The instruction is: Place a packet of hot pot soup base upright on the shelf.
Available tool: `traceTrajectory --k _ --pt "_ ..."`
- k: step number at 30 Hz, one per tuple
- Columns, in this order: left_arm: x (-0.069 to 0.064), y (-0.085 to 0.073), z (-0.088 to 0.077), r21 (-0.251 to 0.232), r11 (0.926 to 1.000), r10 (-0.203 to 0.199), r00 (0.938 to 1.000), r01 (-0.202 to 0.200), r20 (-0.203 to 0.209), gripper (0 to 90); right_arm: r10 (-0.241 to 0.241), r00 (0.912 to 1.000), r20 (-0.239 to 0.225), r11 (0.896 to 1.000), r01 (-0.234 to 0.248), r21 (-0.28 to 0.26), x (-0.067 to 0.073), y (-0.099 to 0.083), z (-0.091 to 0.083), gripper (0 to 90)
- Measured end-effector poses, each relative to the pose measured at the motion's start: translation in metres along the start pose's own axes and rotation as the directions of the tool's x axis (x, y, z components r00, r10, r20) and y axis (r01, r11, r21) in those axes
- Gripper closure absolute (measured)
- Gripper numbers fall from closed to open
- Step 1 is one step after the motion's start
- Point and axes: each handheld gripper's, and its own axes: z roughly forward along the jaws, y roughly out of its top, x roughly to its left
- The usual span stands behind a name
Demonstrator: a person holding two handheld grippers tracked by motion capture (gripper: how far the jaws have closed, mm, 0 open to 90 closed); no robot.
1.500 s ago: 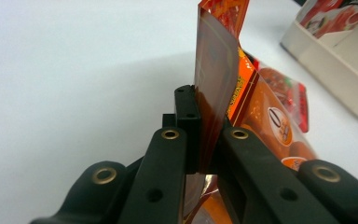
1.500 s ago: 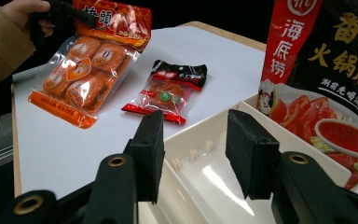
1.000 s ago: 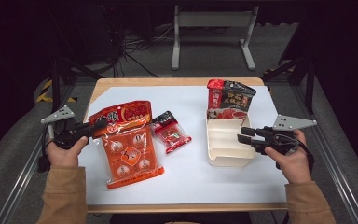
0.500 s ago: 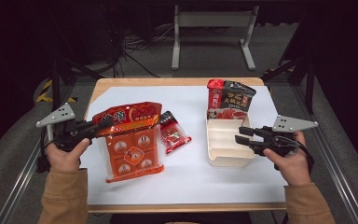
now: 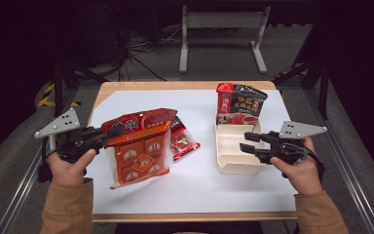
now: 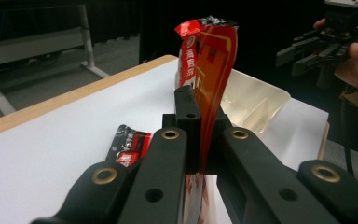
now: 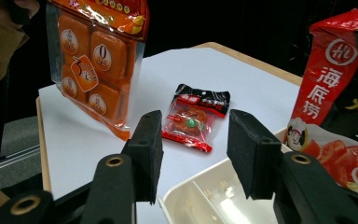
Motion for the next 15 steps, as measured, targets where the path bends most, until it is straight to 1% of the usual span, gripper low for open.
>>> traceTrajectory --k 3,4,6,9,11,14,15 --pt "-0.007 0.004 0.0 -0.005 0.9998 0.02 0.9997 -0.02 0.013 90.0 0.0 1.0 -0.009 1.0 0.0 -0.002 0.002 0.003 0.004 54.0" --pt "-0.011 0.006 0.0 -0.004 0.9995 0.033 0.9994 -0.033 0.014 90.0 0.0 0.9999 -0.012 1.0 0.0 -0.002 0.003 0.004 0.005 53.9" --pt "-0.015 0.008 0.0 -0.007 0.9987 0.05 0.9987 -0.05 0.006 90.0 -0.008 0.9997 -0.023 1.0 0.008 0.0 0.005 0.007 0.01 52.5" --pt "-0.018 0.01 -0.001 -0.005 0.998 0.062 0.9981 -0.062 0.004 90.0 -0.032 0.9986 -0.041 0.999 0.033 0.008 0.008 0.012 0.019 48.8" --pt "-0.019 0.011 -0.001 -0.013 0.998 0.062 0.9981 -0.062 0.005 90.0 -0.036 0.9984 -0.044 0.999 0.037 0.011 0.009 0.013 0.022 47.6" --pt "-0.019 0.012 0.001 -0.023 0.9979 0.061 0.998 -0.06 0.015 90.0 -0.057 0.9968 -0.056 0.998 0.058 0.017 0.013 0.019 0.032 43.0" --pt "-0.02 0.013 0.002 -0.026 0.9978 0.061 0.9978 -0.061 0.024 90.0 -0.062 0.9964 -0.058 0.998 0.063 0.014 0.014 0.021 0.036 41.5"
